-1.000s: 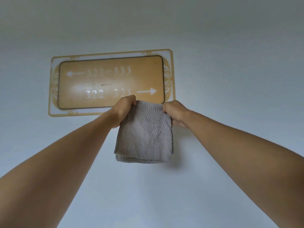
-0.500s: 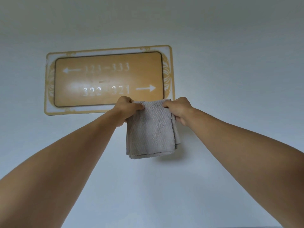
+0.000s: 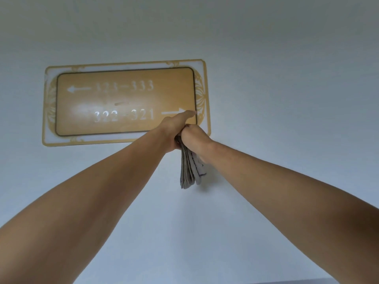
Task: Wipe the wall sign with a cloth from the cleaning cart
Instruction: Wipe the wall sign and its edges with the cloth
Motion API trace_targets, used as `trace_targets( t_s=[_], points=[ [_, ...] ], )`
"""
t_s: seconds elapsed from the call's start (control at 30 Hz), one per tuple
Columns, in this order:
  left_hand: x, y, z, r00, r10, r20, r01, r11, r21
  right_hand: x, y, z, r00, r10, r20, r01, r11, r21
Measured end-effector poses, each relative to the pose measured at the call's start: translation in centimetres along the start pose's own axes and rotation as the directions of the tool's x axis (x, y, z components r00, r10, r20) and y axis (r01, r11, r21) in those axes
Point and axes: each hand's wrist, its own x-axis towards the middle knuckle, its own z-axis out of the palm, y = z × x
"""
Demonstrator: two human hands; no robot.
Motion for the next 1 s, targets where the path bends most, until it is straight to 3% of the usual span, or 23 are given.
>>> trace_targets(
  t_s=[0.27,0.43,0.57,0.7,0.83,1.0],
  points=[
    [0.5,0.4,-0.9,0.983,0.112,-0.144,-0.115,0.993,-0.011,-0.6,2.0,-0.4,0.964,-0.261,0.057,0.265,0.960,-0.090],
    [1.0,0.6,-1.0,0.956,0.216,-0.197,-0.202,0.975,0.090,-1.4,4.3,-0.6,0.877,-0.474,0.076,0.457,0.776,-0.434],
    [1.2,0.5,-0.5,0.958,0.250,-0.140,-0.240,0.967,0.085,-2.3,6.0,-0.4,0.823,-0.567,-0.024,0.396,0.604,-0.692],
    [1.4,0.2,0.9,0.968,0.251,-0.019,-0.252,0.967,-0.042,-2.5,6.6,0.1,0.775,-0.623,-0.109,0.312,0.526,-0.791],
    [1.9,-0.6,1.7,0.955,0.283,0.088,-0.276,0.957,-0.085,-1.6,7.7,-0.9,0.767,-0.631,-0.119,0.206,0.417,-0.885],
    [3.4,-1.8,2.6,0.940,0.310,0.140,-0.306,0.951,-0.053,-0.1,9.3,-1.3,0.813,-0.572,-0.112,0.106,0.335,-0.936]
  ],
)
